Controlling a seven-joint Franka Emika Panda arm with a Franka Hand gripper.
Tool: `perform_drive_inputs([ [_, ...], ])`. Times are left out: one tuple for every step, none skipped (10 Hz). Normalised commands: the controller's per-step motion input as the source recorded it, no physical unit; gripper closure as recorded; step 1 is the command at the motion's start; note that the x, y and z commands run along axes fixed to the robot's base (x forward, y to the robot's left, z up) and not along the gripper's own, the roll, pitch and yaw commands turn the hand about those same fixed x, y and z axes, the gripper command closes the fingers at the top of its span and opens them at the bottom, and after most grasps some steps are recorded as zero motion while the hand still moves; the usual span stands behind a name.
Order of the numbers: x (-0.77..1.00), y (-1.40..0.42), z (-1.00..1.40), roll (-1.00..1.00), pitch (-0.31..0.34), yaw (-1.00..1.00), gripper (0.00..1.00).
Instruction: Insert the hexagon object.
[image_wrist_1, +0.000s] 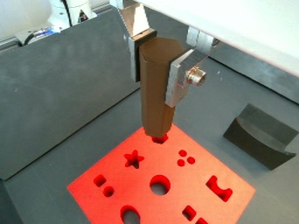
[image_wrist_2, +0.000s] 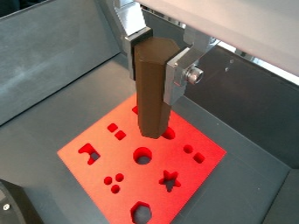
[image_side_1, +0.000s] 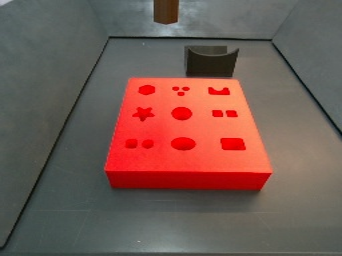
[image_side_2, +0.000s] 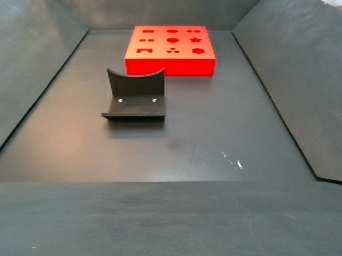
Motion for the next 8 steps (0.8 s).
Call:
perform_drive_inputs([
  [-0.17, 0.12, -0.39, -0.10, -0.413, 0.00, 1.00],
  [-0.16, 0.18, -0.39, -0.04, -0.407, -0.01, 1.00],
  [-0.19, 0.24, -0.38, -0.04, -0.413, 0.00, 1.00],
  [-0.21, 0.35, -0.40, -0.01, -0.399, 0.00, 1.00],
  [-0.26, 0.41, -0.42, 0.01, -0.376, 0.00, 1.00],
  [-0.22, 0.30, -0.46, 0.05, -0.340, 0.00, 1.00],
  [0.01, 0.36, -0.31, 0.03, 0.000, 0.03, 1.00],
  [-0.20, 0.45, -0.50, 0.00, 0.014, 0.13, 1.00],
])
